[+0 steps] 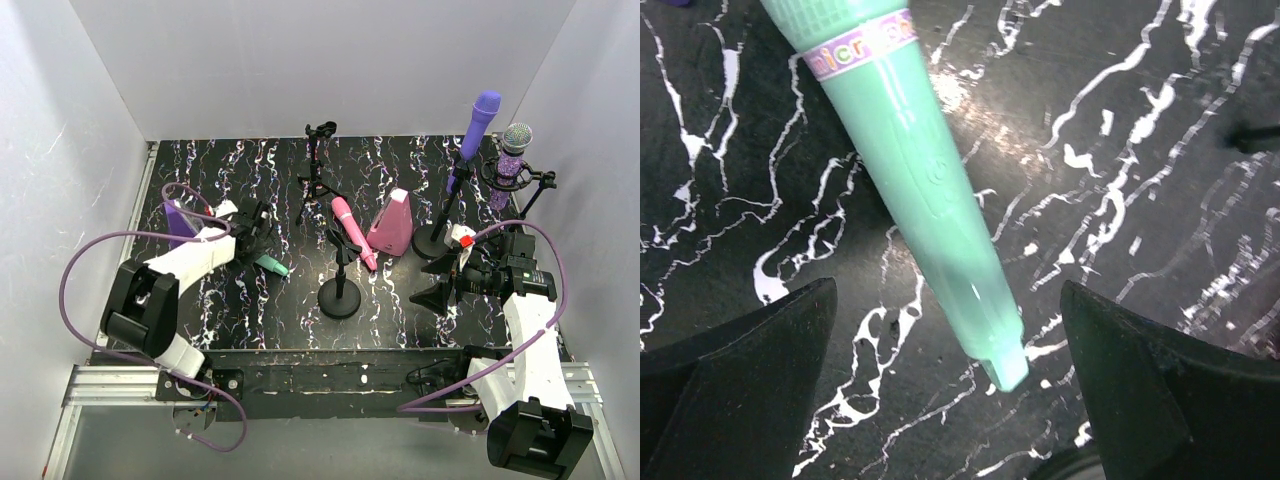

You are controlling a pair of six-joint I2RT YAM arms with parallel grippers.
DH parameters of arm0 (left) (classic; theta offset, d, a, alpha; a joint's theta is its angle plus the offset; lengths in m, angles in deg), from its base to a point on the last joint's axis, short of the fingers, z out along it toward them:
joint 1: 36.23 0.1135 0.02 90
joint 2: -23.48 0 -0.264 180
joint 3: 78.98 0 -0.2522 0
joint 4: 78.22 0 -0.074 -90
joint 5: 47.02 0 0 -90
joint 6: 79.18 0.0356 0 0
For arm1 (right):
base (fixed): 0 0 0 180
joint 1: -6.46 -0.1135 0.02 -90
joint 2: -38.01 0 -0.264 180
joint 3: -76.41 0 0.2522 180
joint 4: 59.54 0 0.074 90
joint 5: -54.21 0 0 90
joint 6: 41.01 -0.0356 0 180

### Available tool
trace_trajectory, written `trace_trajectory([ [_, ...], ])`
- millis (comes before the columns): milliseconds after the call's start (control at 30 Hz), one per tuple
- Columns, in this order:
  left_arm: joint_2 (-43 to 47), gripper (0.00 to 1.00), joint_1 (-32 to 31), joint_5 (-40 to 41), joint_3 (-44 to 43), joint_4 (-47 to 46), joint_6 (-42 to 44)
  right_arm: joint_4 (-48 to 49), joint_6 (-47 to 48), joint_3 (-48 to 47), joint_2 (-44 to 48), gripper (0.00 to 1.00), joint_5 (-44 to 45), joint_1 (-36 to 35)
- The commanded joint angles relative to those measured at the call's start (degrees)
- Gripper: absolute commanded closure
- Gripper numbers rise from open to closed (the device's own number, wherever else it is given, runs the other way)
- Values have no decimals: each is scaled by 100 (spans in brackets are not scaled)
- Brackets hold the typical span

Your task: Attach the microphones to the stand

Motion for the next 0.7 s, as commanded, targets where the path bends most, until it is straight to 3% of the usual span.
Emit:
trace_trajectory([
  [0, -293, 9, 91, 639, -251, 166, -250, -24, 53, -51, 44, 4, -67, 35],
  [433, -1392, 28, 452, 789, -858, 342, -267, -41, 62, -51, 79, 4, -75, 35],
  [600, -1515, 39, 531, 771, -946, 342, -232, -50, 70, -60, 88, 4, -67, 35],
  [667, -1550, 51, 548, 771, -1008, 333, -189, -50, 70, -60, 79, 4, -67, 35],
])
